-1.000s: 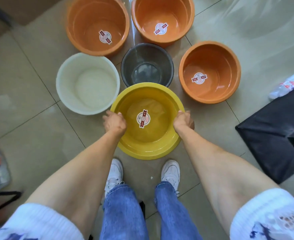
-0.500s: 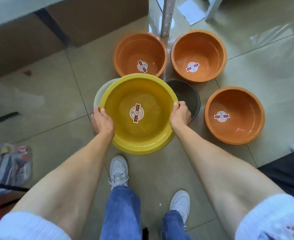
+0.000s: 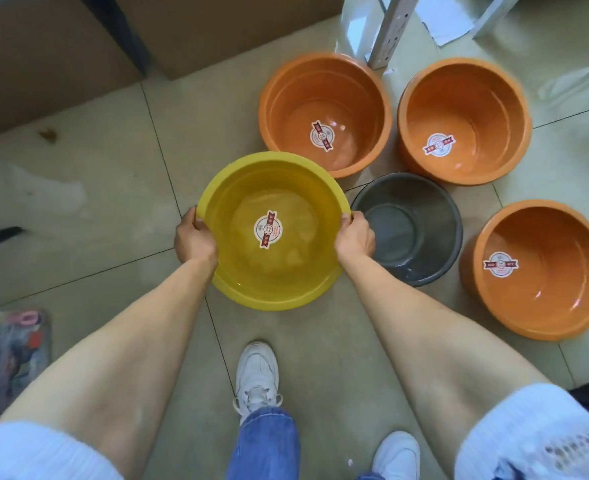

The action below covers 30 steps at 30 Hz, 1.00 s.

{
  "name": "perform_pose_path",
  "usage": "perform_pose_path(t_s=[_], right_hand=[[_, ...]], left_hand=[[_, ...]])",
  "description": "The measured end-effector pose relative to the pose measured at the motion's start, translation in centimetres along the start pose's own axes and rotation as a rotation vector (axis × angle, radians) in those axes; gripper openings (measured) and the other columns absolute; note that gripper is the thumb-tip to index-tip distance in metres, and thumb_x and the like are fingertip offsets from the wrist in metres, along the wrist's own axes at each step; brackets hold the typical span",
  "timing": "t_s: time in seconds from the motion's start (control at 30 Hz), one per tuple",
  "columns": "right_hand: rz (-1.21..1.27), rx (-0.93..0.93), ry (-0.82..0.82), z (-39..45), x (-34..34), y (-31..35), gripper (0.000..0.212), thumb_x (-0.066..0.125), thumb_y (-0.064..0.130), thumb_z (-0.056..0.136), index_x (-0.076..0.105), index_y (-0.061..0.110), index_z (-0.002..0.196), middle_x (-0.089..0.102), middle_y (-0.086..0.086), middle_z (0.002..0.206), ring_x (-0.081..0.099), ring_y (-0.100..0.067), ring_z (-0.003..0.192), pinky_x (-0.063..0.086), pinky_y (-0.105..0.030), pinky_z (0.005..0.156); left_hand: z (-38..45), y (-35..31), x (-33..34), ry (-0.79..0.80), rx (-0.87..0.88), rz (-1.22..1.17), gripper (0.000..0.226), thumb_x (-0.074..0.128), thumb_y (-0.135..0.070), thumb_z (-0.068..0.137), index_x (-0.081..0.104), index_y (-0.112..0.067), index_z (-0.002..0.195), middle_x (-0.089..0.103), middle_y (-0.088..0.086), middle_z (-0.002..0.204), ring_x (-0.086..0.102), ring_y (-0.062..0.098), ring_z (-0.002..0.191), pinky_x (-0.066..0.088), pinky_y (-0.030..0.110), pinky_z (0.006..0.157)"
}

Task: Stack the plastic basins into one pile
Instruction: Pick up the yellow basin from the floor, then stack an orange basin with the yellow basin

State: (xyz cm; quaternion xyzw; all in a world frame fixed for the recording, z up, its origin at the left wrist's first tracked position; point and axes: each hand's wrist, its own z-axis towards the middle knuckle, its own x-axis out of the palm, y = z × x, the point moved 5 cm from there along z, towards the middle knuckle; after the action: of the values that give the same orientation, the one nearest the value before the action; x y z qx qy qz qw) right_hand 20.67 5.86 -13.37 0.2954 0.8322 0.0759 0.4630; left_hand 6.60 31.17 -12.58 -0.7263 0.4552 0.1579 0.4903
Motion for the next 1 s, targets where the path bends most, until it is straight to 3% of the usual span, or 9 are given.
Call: perform_pose_path(t_s=[0.03, 0.27, 0.37, 0.53, 0.63, 0.8, 0.87, 0.93, 1.0], right_hand=[[-0.023, 0.007, 0.005, 0.4, 0.6, -0.1, 0.039, 0.033, 0.031, 0.105, 0.053, 0.010, 0.131, 0.061, -0.017, 0.125, 0.058, -0.036, 0.117, 0.047, -0.040, 0.091], [-0.143, 0.034, -0.007, 1.8, 3.5, -1.5, 0.041, 0.034, 0.033, 0.104, 0.059, 0.006, 0.122, 0.064, -0.019, 0.118, 0.061, -0.037, 0.109, 0.045, -0.037, 0.080], [-0.183, 0.066, -0.017, 1.4, 4.0, -2.1, 0.042, 0.035, 0.032, 0.104, 0.063, 0.005, 0.120, 0.065, -0.019, 0.118, 0.062, -0.036, 0.107, 0.048, -0.039, 0.085], [-0.248, 0.064, -0.065, 0.1, 3.6, -1.7, 0.041, 0.040, 0.031, 0.102, 0.058, 0.007, 0.129, 0.054, -0.016, 0.129, 0.055, -0.034, 0.118, 0.045, -0.043, 0.095], [-0.137, 0.035, -0.118, 0.3, 1.9, 0.1, 0.040, 0.043, 0.032, 0.101, 0.056, 0.011, 0.133, 0.053, -0.013, 0.131, 0.054, -0.032, 0.121, 0.044, -0.043, 0.098], [0.324, 0.120, -0.097, 4.3, -1.1, 4.1, 0.039, 0.043, 0.034, 0.100, 0.063, 0.007, 0.121, 0.064, -0.015, 0.123, 0.056, -0.033, 0.119, 0.041, -0.036, 0.096], [0.409, 0.151, -0.130, 7.2, -2.3, 5.3, 0.043, 0.042, 0.035, 0.100, 0.064, 0.005, 0.121, 0.065, -0.016, 0.123, 0.057, -0.032, 0.119, 0.041, -0.034, 0.096], [0.431, 0.153, -0.170, 10.2, -3.5, 6.3, 0.045, 0.041, 0.038, 0.100, 0.061, 0.006, 0.125, 0.064, -0.014, 0.126, 0.057, -0.030, 0.121, 0.041, -0.034, 0.099], [0.449, 0.150, -0.203, 13.2, -4.2, 6.8, 0.047, 0.042, 0.039, 0.099, 0.057, 0.007, 0.131, 0.060, -0.012, 0.131, 0.055, -0.029, 0.125, 0.040, -0.036, 0.103]], left_hand=[[0.5, 0.4, 0.4, 0.018, 0.007, 0.017, 0.041, 0.029, -0.013, 0.100, 0.065, -0.030, 0.106, 0.059, 0.001, 0.107, 0.053, 0.022, 0.094, 0.040, 0.028, 0.083], [3.1, 3.1, 2.7, 0.097, 0.000, 0.148, 0.040, 0.031, -0.020, 0.101, 0.052, -0.021, 0.136, 0.057, 0.013, 0.136, 0.057, 0.034, 0.119, 0.045, 0.037, 0.100], [3.8, 4.4, 3.1, 0.110, -0.050, 0.198, 0.040, 0.032, -0.024, 0.100, 0.056, -0.022, 0.131, 0.056, 0.018, 0.131, 0.058, 0.038, 0.115, 0.047, 0.041, 0.099], [3.3, 3.7, 2.4, 0.106, -0.104, 0.248, 0.042, 0.035, -0.029, 0.100, 0.054, -0.020, 0.136, 0.040, 0.018, 0.140, 0.045, 0.036, 0.129, 0.037, 0.042, 0.111], [2.7, 0.4, 2.3, 0.100, 0.039, 0.161, 0.040, 0.037, -0.028, 0.100, 0.057, -0.015, 0.132, 0.044, 0.014, 0.142, 0.047, 0.032, 0.130, 0.036, 0.038, 0.111], [1.9, -6.8, 6.8, 0.391, 0.068, -0.112, 0.052, 0.036, -0.044, 0.097, 0.058, -0.008, 0.128, 0.058, 0.015, 0.133, 0.054, 0.031, 0.124, 0.041, 0.045, 0.109], [2.2, -9.7, 9.0, 0.444, 0.072, -0.187, 0.056, 0.035, -0.046, 0.098, 0.053, -0.006, 0.132, 0.060, 0.013, 0.131, 0.057, 0.025, 0.120, 0.044, 0.040, 0.106], [2.9, -12.3, 11.1, 0.457, 0.104, -0.234, 0.055, 0.032, -0.045, 0.100, 0.051, -0.006, 0.133, 0.064, 0.007, 0.119, 0.062, 0.012, 0.100, 0.049, 0.027, 0.090], [4.1, -14.1, 12.9, 0.395, 0.141, -0.245, 0.052, 0.033, -0.042, 0.101, 0.052, -0.006, 0.132, 0.060, 0.010, 0.128, 0.060, 0.019, 0.109, 0.048, 0.032, 0.095]])
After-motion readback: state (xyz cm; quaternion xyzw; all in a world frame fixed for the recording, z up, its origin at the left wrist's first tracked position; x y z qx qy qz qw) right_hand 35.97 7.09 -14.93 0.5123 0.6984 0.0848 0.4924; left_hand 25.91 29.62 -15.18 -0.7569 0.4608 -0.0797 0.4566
